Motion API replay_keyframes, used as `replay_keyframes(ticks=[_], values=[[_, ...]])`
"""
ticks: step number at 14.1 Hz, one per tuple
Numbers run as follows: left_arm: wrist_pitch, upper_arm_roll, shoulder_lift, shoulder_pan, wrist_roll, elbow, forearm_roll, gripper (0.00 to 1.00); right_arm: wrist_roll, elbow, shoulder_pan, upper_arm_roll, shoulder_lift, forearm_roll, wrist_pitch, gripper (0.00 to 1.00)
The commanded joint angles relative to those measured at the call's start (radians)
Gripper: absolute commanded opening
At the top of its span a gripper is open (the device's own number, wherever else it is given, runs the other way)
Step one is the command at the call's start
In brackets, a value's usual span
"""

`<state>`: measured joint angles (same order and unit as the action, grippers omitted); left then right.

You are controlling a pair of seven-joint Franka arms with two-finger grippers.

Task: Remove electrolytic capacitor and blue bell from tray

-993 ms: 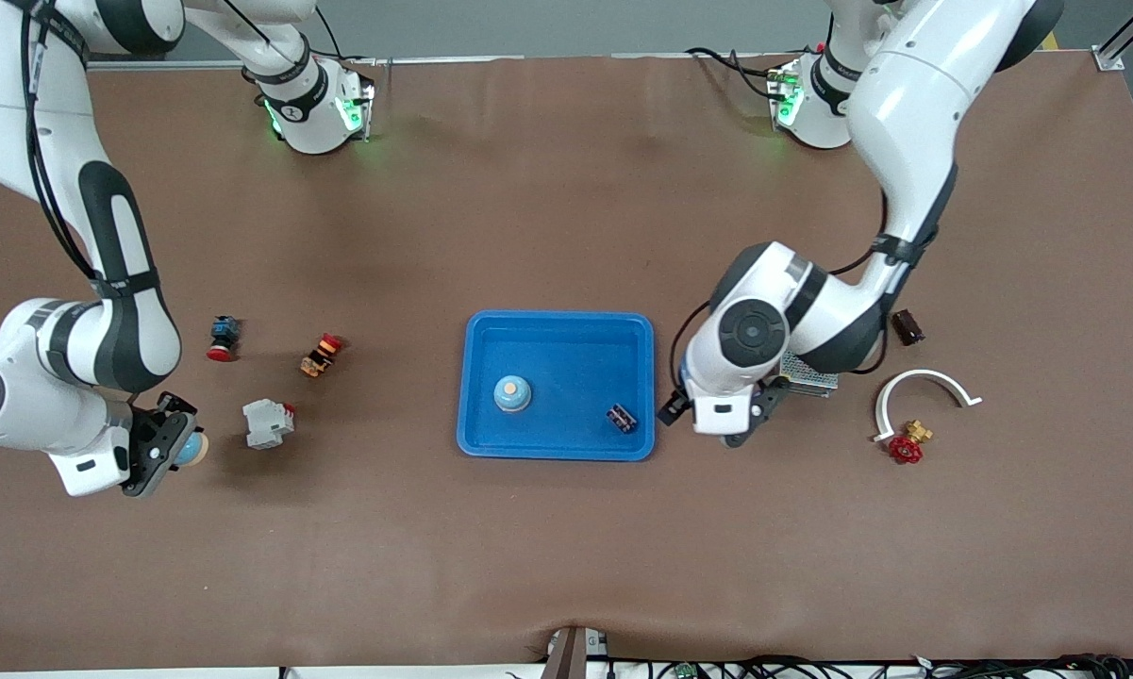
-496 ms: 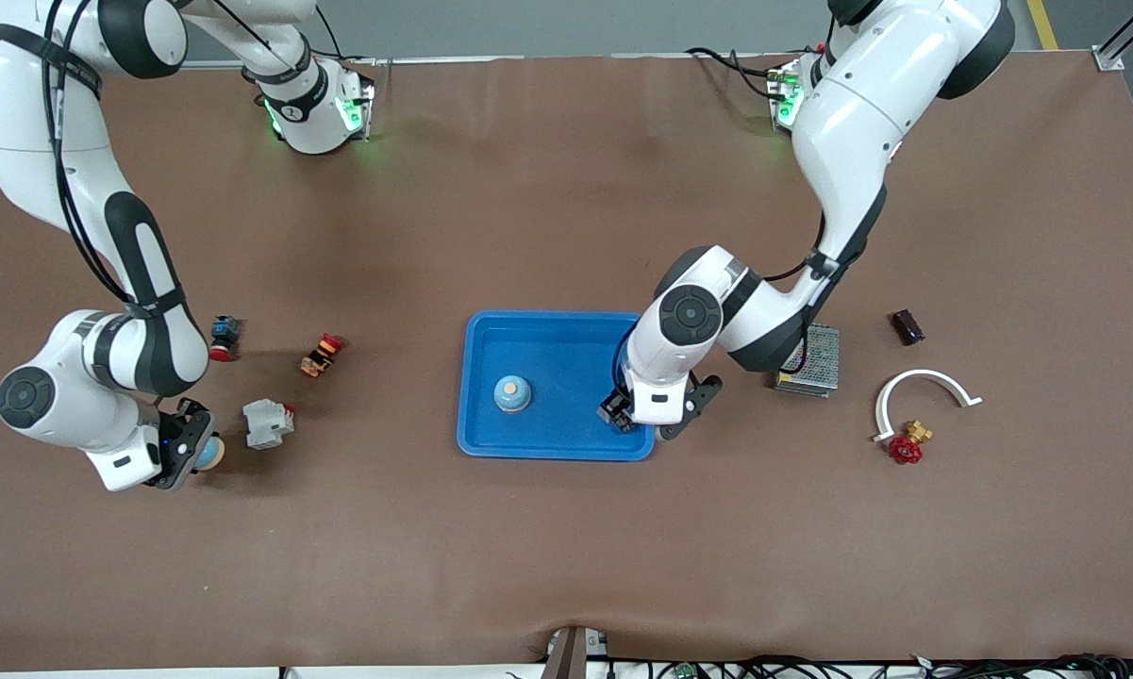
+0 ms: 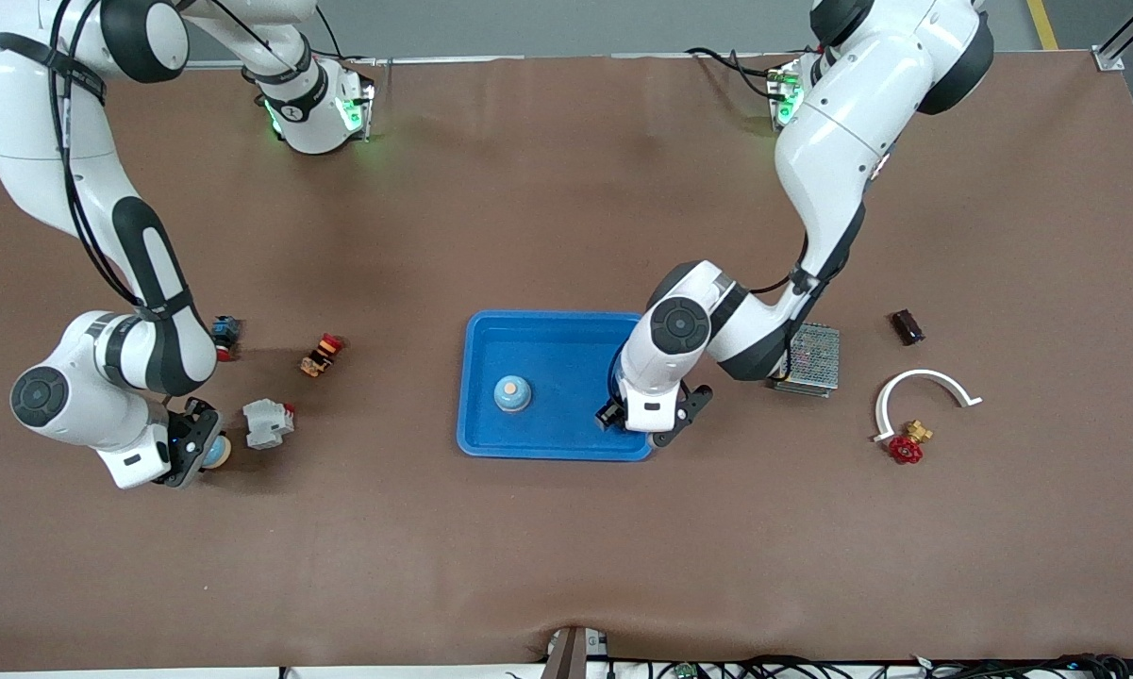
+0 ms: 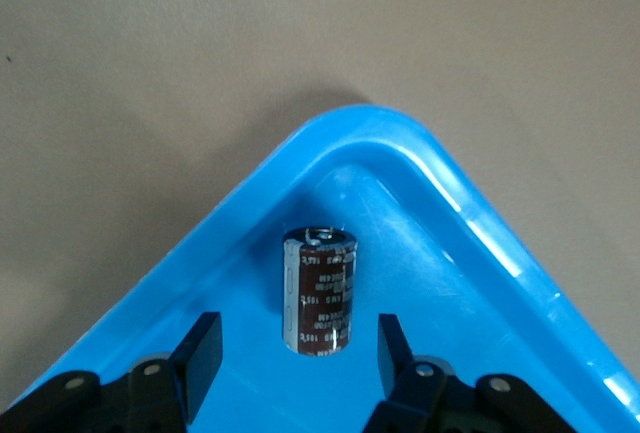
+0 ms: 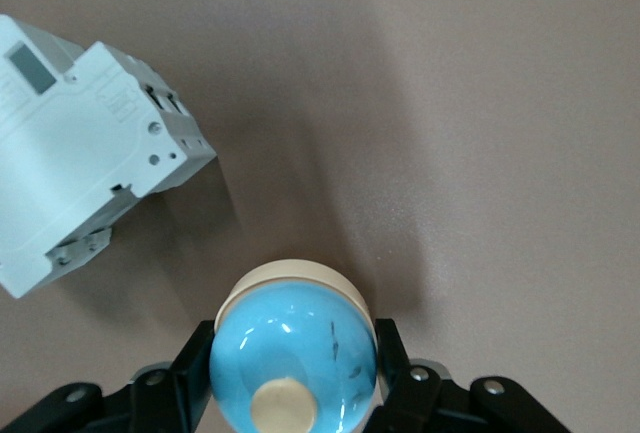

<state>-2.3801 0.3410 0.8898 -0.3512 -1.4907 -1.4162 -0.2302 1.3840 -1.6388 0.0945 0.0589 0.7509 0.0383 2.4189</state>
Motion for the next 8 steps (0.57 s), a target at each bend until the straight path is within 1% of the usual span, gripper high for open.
replay_keyframes(ticks=[1,2,3,4,8], values=[[-0.007,-0.016,0.017,-0.023,0.0,0.029,0.014,0.64,0.021,0.002,0.021,-0.018,0.005,0.012,0.012,0.63],[-0.007,-0.016,0.018,-0.023,0.0,0.028,0.014,0.6,0.021,0.002,0.025,-0.018,0.005,0.026,0.011,0.68],[-0.007,-0.016,0.018,-0.023,0.003,0.028,0.014,0.59,0.021,0.002,0.027,-0.018,0.005,0.044,0.011,0.87],[-0.007,-0.016,0.018,-0.023,0.004,0.028,0.014,0.59,0.021,0.002,0.027,-0.018,0.005,0.06,0.011,1.0],[-0.033,-0.017,0.026,-0.022,0.012,0.029,0.014,0.58,0.015,0.01,0.031,-0.018,-0.001,0.063,-0.003,1.0]])
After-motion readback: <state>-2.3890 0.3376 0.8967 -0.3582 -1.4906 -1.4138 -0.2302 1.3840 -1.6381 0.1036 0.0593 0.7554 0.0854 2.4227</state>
